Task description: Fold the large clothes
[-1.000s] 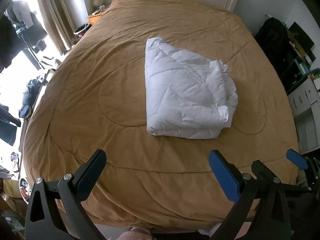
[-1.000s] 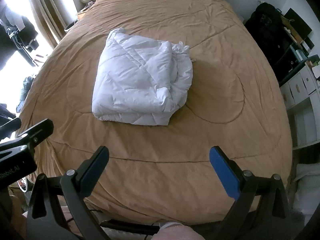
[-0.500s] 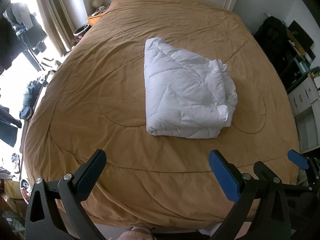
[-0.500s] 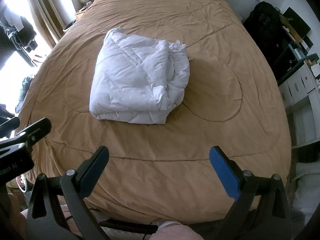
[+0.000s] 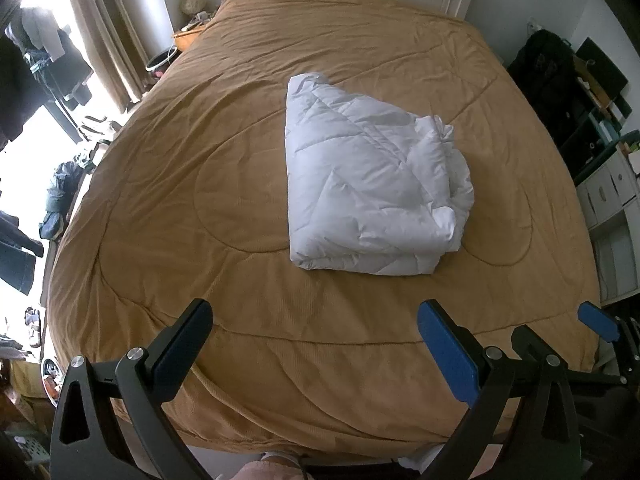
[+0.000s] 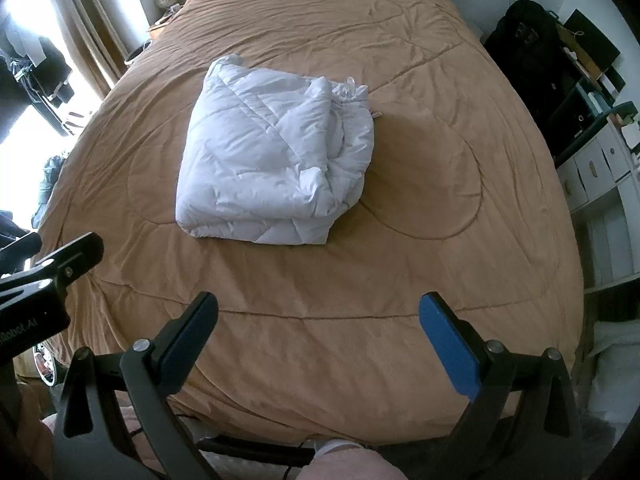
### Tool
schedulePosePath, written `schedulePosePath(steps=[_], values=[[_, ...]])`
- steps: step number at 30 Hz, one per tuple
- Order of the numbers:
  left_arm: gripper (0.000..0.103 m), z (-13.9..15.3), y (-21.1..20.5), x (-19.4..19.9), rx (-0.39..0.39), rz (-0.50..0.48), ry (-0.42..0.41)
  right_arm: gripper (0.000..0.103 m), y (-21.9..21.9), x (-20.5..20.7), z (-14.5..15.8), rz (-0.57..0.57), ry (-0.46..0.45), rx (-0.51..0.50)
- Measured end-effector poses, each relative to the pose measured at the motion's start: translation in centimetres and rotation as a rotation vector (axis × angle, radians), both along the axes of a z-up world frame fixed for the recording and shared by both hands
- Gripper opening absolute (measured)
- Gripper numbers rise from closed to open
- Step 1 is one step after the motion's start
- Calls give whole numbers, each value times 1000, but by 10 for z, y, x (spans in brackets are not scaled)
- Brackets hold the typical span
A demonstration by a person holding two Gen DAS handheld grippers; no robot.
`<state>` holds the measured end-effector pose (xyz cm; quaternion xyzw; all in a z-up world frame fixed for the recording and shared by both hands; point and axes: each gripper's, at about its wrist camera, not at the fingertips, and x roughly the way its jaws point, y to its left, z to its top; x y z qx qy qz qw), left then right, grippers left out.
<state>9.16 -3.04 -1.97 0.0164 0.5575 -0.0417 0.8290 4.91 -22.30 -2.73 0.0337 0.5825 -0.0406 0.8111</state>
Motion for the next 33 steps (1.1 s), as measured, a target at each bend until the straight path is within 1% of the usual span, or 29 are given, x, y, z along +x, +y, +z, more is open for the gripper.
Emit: schedulePosePath(steps=[22, 28, 33], values=[[102, -3, 6, 0, -7, -9, 19, 101, 10, 1, -3, 19, 17, -16], [102, -2, 7, -1, -4, -21, 15, 101, 5, 2, -5, 1, 25, -15], [102, -4, 9, 0, -9, -19, 30, 101, 10, 6, -6, 12, 31, -17]])
